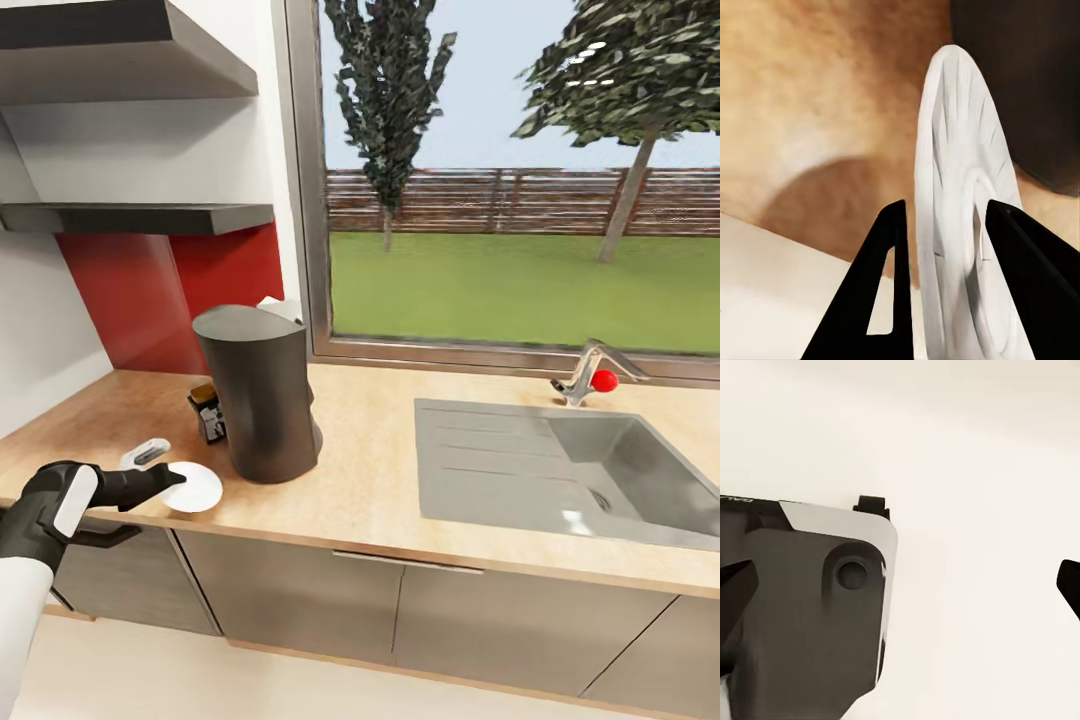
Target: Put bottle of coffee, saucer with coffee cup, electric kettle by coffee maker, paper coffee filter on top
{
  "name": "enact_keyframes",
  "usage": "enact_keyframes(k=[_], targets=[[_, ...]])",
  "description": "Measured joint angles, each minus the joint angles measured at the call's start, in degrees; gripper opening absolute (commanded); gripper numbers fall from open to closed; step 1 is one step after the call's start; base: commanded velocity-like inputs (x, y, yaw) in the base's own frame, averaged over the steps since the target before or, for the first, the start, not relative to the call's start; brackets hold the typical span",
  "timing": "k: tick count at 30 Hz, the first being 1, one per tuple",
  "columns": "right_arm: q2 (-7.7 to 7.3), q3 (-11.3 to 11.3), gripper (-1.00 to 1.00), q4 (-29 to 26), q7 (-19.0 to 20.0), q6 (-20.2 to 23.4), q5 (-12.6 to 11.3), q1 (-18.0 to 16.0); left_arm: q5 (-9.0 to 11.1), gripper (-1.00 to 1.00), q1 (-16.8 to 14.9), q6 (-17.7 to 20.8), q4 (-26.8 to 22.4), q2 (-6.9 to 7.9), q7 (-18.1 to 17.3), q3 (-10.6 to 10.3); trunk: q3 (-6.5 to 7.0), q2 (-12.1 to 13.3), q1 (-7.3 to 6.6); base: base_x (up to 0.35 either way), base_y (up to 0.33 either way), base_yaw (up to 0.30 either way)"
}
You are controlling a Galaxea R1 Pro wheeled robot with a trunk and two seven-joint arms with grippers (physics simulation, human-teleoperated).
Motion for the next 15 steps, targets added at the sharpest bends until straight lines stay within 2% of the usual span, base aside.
enact_keyframes(k=[5,15], targets=[[0.02,0.0,1.0,0.0,0.0,0.0,0.0,0.0,-0.2,-1.0,0.1,0.0,0.0,0.02,2.3,0.0,0.0,0.0,-0.01,0.184,0.148,0.0],[0.02,0.0,1.0,0.0,0.0,0.0,0.0,0.0,-0.2,-1.0,0.1,0.0,0.1,0.01,3.0,-0.1,0.0,0.0,0.0,0.036,0.016,0.0]])
